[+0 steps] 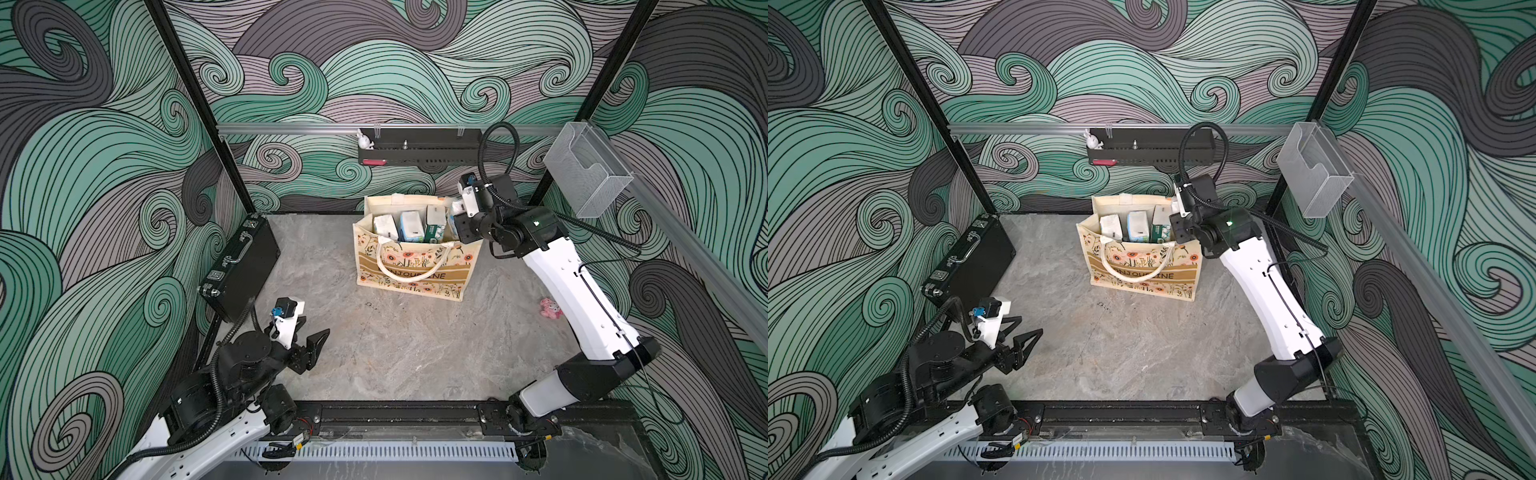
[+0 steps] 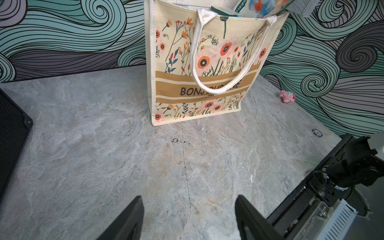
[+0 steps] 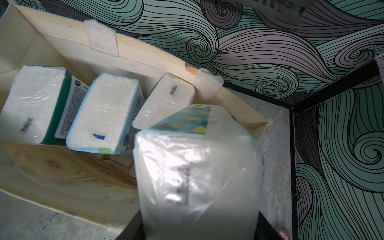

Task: Put tissues into the canvas bag
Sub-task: Place the pack of facial tissues in the canvas bag.

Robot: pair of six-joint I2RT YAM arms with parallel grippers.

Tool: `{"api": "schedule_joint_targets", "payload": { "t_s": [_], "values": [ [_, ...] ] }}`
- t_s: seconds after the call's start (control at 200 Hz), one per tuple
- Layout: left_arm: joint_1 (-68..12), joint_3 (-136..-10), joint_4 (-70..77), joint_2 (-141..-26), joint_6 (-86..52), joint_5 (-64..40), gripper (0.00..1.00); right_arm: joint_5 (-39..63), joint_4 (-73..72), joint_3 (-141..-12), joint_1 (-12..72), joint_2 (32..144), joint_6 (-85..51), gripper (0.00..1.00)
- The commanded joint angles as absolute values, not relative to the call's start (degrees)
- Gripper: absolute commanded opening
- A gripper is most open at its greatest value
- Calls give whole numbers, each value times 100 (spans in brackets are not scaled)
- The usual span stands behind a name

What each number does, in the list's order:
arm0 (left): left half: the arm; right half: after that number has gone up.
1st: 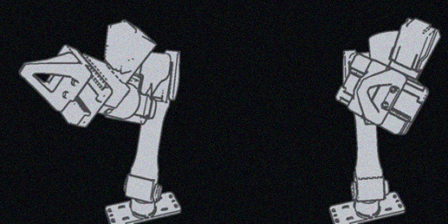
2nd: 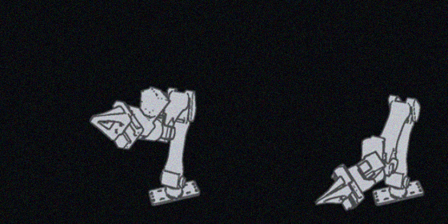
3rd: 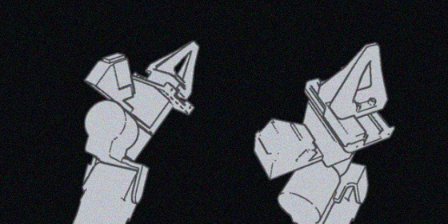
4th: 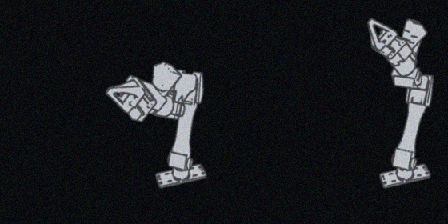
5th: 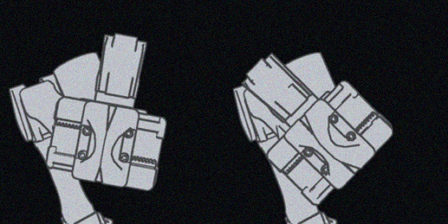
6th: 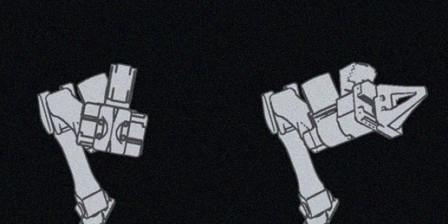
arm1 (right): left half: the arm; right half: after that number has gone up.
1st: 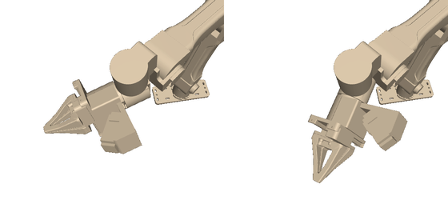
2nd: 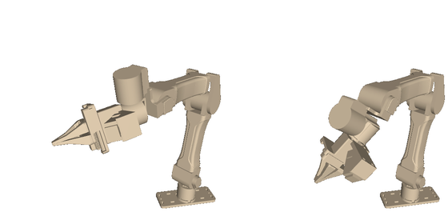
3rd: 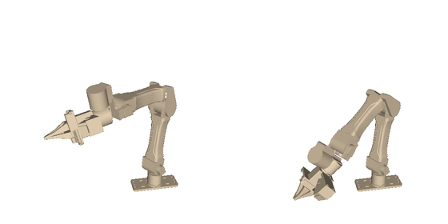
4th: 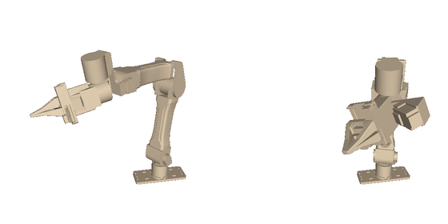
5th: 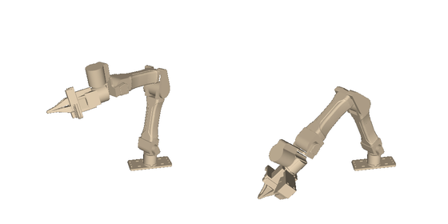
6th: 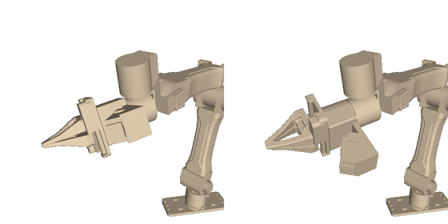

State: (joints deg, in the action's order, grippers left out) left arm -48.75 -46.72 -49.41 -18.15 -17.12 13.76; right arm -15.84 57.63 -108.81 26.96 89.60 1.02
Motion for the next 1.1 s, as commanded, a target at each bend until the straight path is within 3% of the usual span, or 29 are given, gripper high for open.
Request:
{"api": "schedule_joint_targets", "payload": {
  "t_s": [0.0,0.125,0.225,0.315,0.495,0.731,1.096],
  "values": [
    [-4828,-4783,-5063,-1829,-1690,1498,71,-1560,5631,-10951,2619,9015,0,55],
    [-4828,-4783,-5070,-1813,-1700,1511,71,-1516,5627,-11012,2568,9101,-26,56],
    [-4833,-4784,-5071,-1812,-1696,1491,71,-1460,5631,-11078,2540,9138,-61,73],
    [-4832,-4781,-5073,-1814,-1704,1480,71,-1397,5634,-11110,2534,9100,-83,78],
    [-4825,-4781,-5065,-1828,-1700,1485,71,-1139,5636,-11118,2514,9027,-124,78],
    [-4826,-4782,-5071,-1832,-1703,1476,71,-474,5623,-11367,2479,9278,-339,67],
    [-4827,-4783,-5084,-1826,-1699,1501,71,-423,5617,-11829,2470,10338,-544,71]
  ]
}}
